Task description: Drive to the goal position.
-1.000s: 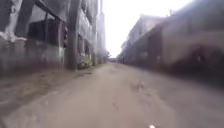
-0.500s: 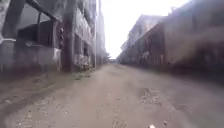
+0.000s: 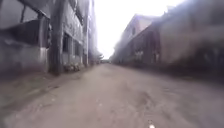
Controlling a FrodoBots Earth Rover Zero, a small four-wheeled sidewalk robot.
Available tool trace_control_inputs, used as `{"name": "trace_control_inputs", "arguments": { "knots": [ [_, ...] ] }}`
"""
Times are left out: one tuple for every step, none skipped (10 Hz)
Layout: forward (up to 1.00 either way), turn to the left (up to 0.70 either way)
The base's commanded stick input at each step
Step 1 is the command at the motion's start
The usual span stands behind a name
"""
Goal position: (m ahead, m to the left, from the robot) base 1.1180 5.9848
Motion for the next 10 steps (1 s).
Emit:
{"name": "trace_control_inputs", "arguments": {
  "knots": [
    [0.7, 0.02],
    [0.7, 0.02],
    [0.7, 0.02],
    [0.7, 0.02],
    [0.7, 0.02],
    [0.7, 0.02],
    [0.7, 0.02],
    [0.7, 0.02],
    [0.7, 0.02],
    [0.7, 0.02]
  ]
}}
